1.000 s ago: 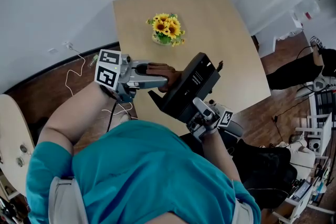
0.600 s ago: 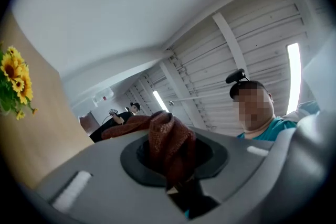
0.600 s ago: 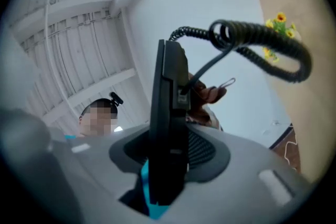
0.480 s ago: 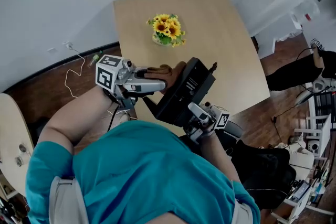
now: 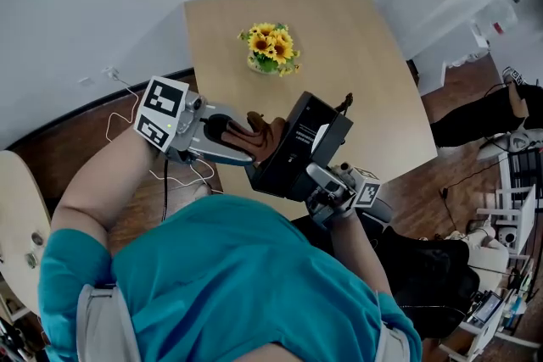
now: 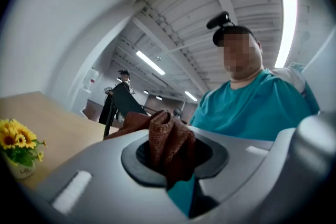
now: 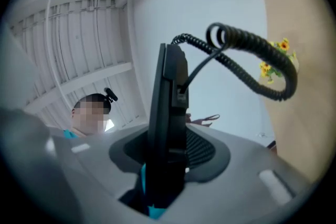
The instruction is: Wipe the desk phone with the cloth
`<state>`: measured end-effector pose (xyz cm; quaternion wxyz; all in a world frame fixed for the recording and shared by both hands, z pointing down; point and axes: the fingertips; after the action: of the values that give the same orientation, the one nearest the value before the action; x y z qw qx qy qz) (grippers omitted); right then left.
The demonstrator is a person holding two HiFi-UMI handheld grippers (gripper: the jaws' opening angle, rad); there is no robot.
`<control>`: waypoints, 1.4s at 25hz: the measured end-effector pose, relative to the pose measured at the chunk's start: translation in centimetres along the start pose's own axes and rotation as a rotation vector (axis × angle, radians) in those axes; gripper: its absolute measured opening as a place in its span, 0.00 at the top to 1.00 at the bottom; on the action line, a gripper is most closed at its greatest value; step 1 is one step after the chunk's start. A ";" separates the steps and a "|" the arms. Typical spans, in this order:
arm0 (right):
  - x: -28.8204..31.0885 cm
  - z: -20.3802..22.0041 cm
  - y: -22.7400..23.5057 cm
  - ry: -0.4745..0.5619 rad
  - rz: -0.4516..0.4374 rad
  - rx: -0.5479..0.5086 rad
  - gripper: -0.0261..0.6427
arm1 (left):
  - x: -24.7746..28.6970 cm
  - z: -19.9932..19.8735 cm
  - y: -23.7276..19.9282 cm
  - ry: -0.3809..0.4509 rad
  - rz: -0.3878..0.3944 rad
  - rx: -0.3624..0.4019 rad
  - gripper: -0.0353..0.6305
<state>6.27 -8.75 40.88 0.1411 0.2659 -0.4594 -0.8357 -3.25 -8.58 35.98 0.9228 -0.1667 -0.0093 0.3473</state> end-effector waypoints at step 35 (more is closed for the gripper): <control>0.7 2.7 0.9 -0.247 0.127 -0.208 0.71 | -5.1 -2.2 -7.5 0.022 -0.164 -0.037 0.82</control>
<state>4.12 -7.71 42.61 0.1627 0.1157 -0.4000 -0.8945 -2.05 -17.74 36.74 0.9449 -0.1864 -0.0193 0.2685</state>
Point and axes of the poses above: the fingertips, and each gripper's own axes: x forward along the fingers, y to its right, z out of its underside, and after that the axes turned 11 degrees about z, right-handed
